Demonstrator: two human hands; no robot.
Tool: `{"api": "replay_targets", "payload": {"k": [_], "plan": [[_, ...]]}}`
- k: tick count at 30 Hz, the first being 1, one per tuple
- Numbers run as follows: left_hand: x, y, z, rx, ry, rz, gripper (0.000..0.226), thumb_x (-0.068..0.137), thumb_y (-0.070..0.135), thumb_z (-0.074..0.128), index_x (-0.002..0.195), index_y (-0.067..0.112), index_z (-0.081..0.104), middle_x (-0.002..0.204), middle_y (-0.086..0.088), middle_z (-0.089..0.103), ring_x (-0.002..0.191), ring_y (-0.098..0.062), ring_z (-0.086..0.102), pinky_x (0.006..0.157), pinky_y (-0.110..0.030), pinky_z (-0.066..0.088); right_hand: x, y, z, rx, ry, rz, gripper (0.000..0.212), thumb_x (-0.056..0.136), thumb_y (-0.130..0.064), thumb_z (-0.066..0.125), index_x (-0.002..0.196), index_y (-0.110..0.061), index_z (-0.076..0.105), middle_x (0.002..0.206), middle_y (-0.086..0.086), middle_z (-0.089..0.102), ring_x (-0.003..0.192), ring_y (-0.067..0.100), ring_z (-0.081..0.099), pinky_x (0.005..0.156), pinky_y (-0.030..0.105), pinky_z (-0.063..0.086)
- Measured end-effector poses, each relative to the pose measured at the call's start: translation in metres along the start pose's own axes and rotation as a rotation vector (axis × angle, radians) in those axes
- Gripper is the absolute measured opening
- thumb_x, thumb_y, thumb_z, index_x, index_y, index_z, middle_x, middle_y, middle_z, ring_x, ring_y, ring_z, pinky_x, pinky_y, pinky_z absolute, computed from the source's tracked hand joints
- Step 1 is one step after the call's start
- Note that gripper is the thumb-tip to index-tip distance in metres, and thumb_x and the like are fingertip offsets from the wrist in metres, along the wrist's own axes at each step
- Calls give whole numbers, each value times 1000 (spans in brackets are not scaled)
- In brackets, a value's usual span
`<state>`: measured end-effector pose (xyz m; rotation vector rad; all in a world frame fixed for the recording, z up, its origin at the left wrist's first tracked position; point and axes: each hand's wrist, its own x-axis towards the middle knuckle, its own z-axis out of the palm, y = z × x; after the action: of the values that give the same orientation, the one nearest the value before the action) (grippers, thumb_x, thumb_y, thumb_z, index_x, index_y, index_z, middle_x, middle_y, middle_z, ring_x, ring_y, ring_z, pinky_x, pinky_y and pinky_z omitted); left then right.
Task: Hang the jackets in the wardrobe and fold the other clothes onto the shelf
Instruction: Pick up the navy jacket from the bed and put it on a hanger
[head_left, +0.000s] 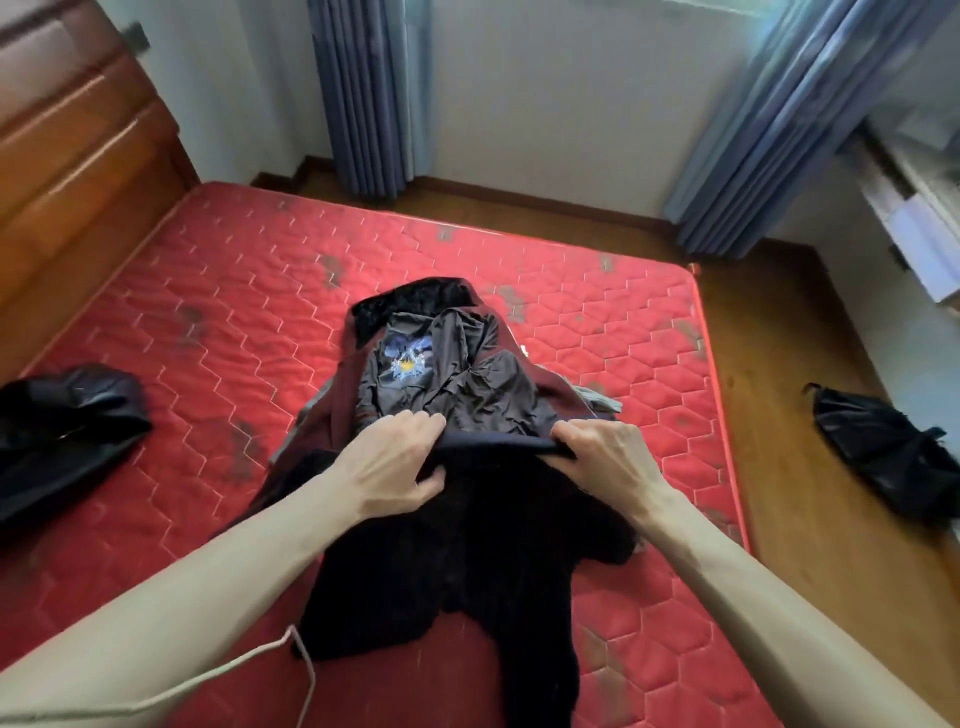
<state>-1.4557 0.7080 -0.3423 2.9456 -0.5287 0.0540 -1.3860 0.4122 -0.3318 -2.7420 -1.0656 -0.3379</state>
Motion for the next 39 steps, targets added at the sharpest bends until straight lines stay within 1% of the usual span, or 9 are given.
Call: {"api": "replay_targets", "payload": {"k": [4, 9, 13, 18, 21, 25, 30, 34, 39], "plan": [[-8, 12, -42, 72, 114, 48, 36, 78, 30, 86, 92, 15, 57, 86, -3, 60, 77, -25, 61, 68, -39, 56, -5, -3, -53, 44, -87, -63, 44, 91, -60, 49, 72, -21, 57, 69, -8, 64, 63, 21, 68, 49, 32, 46], [-17, 30, -87, 112, 246, -28, 42, 65, 27, 94, 89, 15, 62, 85, 1, 63, 78, -24, 62, 63, -37, 53, -24, -19, -95, 174, -248, 31, 21, 104, -44, 54, 103, -24, 50, 102, -9, 58, 101, 20, 64, 73, 37, 48], [-22, 44, -99, 45, 201, -82, 49, 73, 23, 92, 111, 14, 62, 86, 0, 68, 72, -25, 70, 61, -38, 55, -32, -36, -107, 125, -206, 229, 24, 102, -40, 60, 116, -21, 57, 103, 0, 74, 98, 30, 70, 73, 40, 44], [-22, 25, -122, -70, 250, 20, 48, 79, 29, 89, 106, 13, 52, 83, -3, 67, 69, -29, 69, 61, -37, 50, -25, -48, -141, 63, 3, 168, 27, 95, -42, 71, 108, -19, 66, 93, -6, 76, 82, 19, 74, 61, 28, 42], [-16, 12, -145, -41, 246, 87, 56, 81, 54, 80, 113, 16, 54, 90, 1, 70, 73, -27, 72, 59, -36, 51, -20, -52, -164, -3, 102, 72, 43, 97, -59, 59, 94, -16, 64, 83, -7, 69, 65, 17, 69, 54, 31, 53], [-6, 4, -189, 54, 329, 264, 72, 80, 91, 48, 104, 23, 51, 73, 13, 63, 54, -13, 58, 51, -28, 39, -16, -57, -197, -124, 108, -86, 48, 103, -57, 52, 83, -14, 58, 73, -6, 55, 53, 15, 56, 47, 27, 48], [6, -4, -218, 24, 287, 499, 50, 103, 69, 31, 120, 27, 52, 92, 10, 68, 70, -16, 67, 58, -33, 50, -18, -76, -224, -190, 120, 14, 46, 109, -47, 40, 83, -13, 56, 64, -6, 57, 52, 17, 61, 48, 33, 51], [21, -3, -231, -19, 311, 643, 44, 107, 62, 34, 90, 25, 53, 79, 10, 59, 66, -11, 60, 53, -27, 37, -22, -89, -246, -279, 204, 142, 48, 107, -50, 41, 83, -12, 60, 56, -2, 53, 48, 28, 63, 44, 35, 46], [47, 12, -224, -294, 176, 759, 36, 109, 47, 45, 91, 23, 66, 95, 9, 57, 88, -9, 55, 80, -28, 46, -44, -107, -272, -322, 185, 303, 53, 105, -58, 37, 88, -17, 66, 61, 3, 63, 56, 27, 67, 51, 38, 53]]}}
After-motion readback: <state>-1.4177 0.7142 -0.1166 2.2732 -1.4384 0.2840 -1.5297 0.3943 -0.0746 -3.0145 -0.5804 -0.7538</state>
